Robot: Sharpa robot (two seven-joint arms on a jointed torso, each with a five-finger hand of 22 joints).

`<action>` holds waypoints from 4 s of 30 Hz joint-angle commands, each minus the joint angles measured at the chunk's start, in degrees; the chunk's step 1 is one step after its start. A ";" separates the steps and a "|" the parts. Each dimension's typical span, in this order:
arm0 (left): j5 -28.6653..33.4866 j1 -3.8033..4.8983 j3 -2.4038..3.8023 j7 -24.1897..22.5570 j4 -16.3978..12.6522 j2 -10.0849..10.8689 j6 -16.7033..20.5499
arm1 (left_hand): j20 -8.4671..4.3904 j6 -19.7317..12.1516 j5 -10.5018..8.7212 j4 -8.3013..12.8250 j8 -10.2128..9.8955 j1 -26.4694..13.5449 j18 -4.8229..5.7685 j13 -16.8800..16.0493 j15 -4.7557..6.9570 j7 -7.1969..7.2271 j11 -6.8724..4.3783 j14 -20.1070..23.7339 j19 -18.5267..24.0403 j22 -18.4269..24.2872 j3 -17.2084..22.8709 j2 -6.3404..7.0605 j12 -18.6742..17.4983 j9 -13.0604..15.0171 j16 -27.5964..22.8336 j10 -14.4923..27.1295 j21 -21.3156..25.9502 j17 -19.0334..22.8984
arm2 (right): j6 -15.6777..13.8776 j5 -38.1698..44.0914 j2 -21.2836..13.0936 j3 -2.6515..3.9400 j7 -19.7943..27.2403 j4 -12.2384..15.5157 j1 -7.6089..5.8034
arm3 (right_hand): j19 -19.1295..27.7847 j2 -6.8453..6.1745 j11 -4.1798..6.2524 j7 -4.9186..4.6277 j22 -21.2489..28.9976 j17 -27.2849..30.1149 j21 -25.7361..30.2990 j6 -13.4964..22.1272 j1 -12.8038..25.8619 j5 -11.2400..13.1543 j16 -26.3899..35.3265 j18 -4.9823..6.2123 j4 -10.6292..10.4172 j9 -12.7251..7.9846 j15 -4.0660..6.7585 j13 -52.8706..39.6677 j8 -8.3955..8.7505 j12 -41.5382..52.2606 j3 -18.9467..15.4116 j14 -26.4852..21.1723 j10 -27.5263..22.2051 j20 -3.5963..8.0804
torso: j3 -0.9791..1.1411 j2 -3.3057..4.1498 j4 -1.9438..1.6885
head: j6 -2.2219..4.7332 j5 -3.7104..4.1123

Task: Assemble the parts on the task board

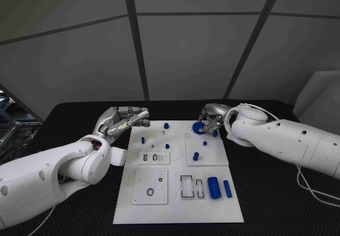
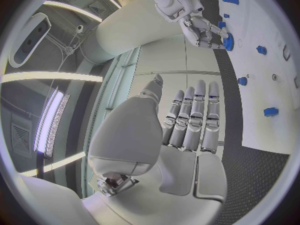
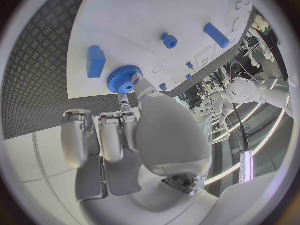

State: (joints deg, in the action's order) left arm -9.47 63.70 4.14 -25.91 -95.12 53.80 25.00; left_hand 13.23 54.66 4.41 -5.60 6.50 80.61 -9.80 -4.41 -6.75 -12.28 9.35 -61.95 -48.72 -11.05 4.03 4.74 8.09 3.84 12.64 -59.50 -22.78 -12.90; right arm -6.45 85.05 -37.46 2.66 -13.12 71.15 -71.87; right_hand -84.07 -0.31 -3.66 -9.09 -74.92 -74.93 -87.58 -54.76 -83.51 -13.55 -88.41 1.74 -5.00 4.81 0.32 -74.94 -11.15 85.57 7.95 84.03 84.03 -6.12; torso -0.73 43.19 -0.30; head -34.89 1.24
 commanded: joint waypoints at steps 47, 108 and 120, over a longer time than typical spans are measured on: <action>0.08 0.09 0.07 0.03 0.21 -0.38 -0.97 | 0.08 0.06 0.30 0.37 -0.43 0.22 -0.58 0.07 -0.10 -0.25 0.16 0.33 0.26 -0.09 0.15 -0.86 -0.41 -0.06 -0.51 0.07 -0.20 -0.16 | -7.83 12.97 12.74 -2.64 -1.35 1.72 0.21 | -4.06 -1.61 0.57 1.14 -12.03 -11.96 -1.01 -2.98 3.66 -2.11 -0.46 -1.04 -0.19 -0.14 0.64 -10.43 1.19 0.19 4.69 5.29 2.44 0.83 | 0.01 0.04 -0.01 | 0.08 -1.02; 0.08 0.12 0.07 0.78 0.28 -0.40 -1.13 | 0.11 -0.01 0.28 0.53 -0.59 0.14 -0.58 0.12 -0.14 -0.30 0.21 0.34 0.34 -0.12 0.20 -1.02 -0.59 -0.07 -0.79 0.17 -0.24 -0.26 | 0.31 10.24 13.99 -3.15 -1.40 -1.17 0.35 | -4.24 -2.51 -1.58 -0.96 -12.44 -14.45 -1.13 2.57 19.53 -3.01 -1.36 -1.11 -10.11 -0.54 -1.36 -6.65 6.17 -3.63 -1.22 5.82 -0.99 -1.12 | 0.05 0.06 0.02 | -0.88 -1.14; 0.08 0.12 0.07 0.92 0.25 -0.18 -1.03 | 0.12 -0.05 0.29 0.56 -0.65 0.11 -0.58 0.14 -0.15 -0.33 0.24 0.33 0.36 -0.13 0.26 -1.16 -0.65 -0.08 -0.86 0.24 -0.26 -0.30 | -10.41 8.49 10.94 -3.14 1.08 0.47 0.36 | -3.52 -1.36 -1.51 -0.94 -11.34 -12.88 -0.58 2.15 16.54 -7.27 -0.78 -0.85 -8.77 -0.68 -1.30 -6.92 6.50 -3.34 -1.37 5.43 -0.74 -1.07 | 0.12 -0.06 0.13 | -0.67 -1.19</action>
State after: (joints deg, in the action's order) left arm -9.42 63.72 4.15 -24.95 -94.79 53.57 24.48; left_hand 13.23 54.66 4.41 -5.44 6.03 80.98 -9.79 -4.35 -6.75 -12.28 9.35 -61.95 -48.72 -11.08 4.19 3.90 7.66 3.84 12.16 -59.50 -22.78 -13.13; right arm -10.54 95.23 -26.13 -0.51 -14.36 71.38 -71.38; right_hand -84.07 -1.72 -5.22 -10.08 -74.90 -74.93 -88.63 -52.66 -66.33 -20.58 -89.52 0.82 -14.18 4.18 -0.93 -74.92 -4.82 82.47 6.61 84.04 83.34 -6.98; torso -0.66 43.21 -0.26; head -35.63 0.02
